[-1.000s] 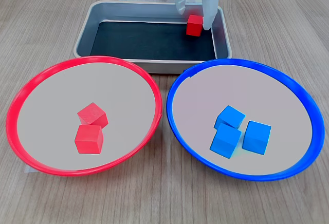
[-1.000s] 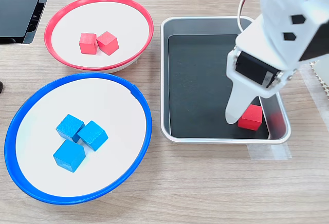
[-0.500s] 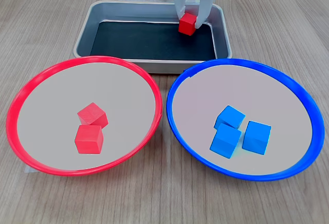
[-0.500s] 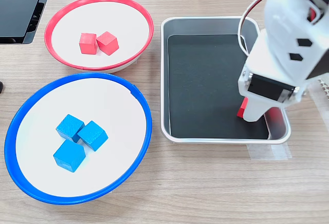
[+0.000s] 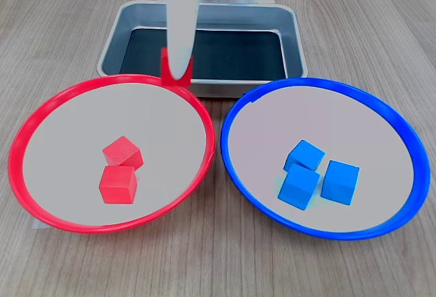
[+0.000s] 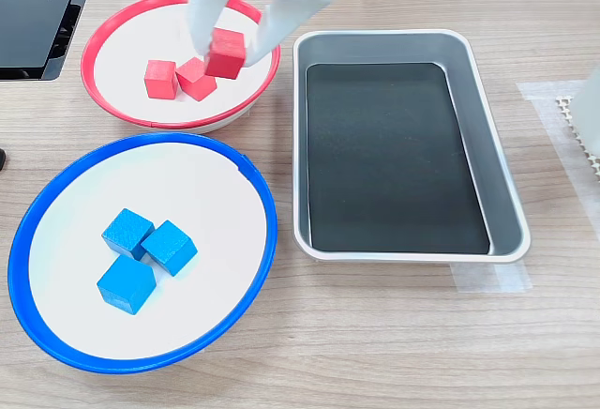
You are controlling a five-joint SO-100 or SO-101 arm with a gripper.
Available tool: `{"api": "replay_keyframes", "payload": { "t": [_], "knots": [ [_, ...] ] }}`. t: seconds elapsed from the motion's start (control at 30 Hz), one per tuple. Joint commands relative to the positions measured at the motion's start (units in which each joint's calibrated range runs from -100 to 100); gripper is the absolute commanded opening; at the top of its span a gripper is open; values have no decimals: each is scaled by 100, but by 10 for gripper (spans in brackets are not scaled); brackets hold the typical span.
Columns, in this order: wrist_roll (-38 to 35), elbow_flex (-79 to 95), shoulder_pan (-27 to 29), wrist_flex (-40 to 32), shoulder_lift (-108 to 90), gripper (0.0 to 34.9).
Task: Move six blocks from tray to matching dishes
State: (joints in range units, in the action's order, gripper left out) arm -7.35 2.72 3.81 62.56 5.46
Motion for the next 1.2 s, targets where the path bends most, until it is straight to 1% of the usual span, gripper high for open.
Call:
{"api": "replay_keyframes", "payload": {
  "t": [0.0, 0.03, 0.07, 0.1, 0.13, 0.17, 0.2, 0.27, 0.3, 0.37, 0.4, 0.43, 0.47, 0.5, 0.63, 0.7, 0.77, 0.83, 0.97, 1.1, 1.17],
  "knots": [
    [-107, -659, 227, -705, 619, 3],
    [-176, -686, 236, -829, 738, 48],
    [-278, -650, 245, -928, 806, 108],
    [-381, -577, 227, -1068, 857, 159],
    [-469, -486, 217, -1200, 866, 196],
    [-527, -404, 217, -1275, 849, 220],
    [-586, -268, 198, -1382, 764, 230],
    [-654, 133, 189, -1580, 405, 182],
    [-654, 370, 179, -1696, 192, 164],
    [-596, 1180, 132, -2092, -550, 105],
    [-386, 2026, 85, -2571, -1309, 28],
    [-117, 2946, 19, -2967, -2196, 3],
    [-10, 3337, -28, -3107, -2588, 2],
    [274, 4357, -131, -3371, -3620, 2],
    [674, 6778, -451, -3503, -6239, 1],
    [742, 7771, -517, -3380, -7433, 1],
    [757, 8490, -470, -2917, -8507, 1],
    [713, 9009, -338, -2397, -9326, 1],
    [615, 9728, -37, -2084, -10059, 1],
    [571, 9728, 48, -1547, -10418, 1],
    [576, 9728, 10, -1514, -10443, 1]
  ]
}}
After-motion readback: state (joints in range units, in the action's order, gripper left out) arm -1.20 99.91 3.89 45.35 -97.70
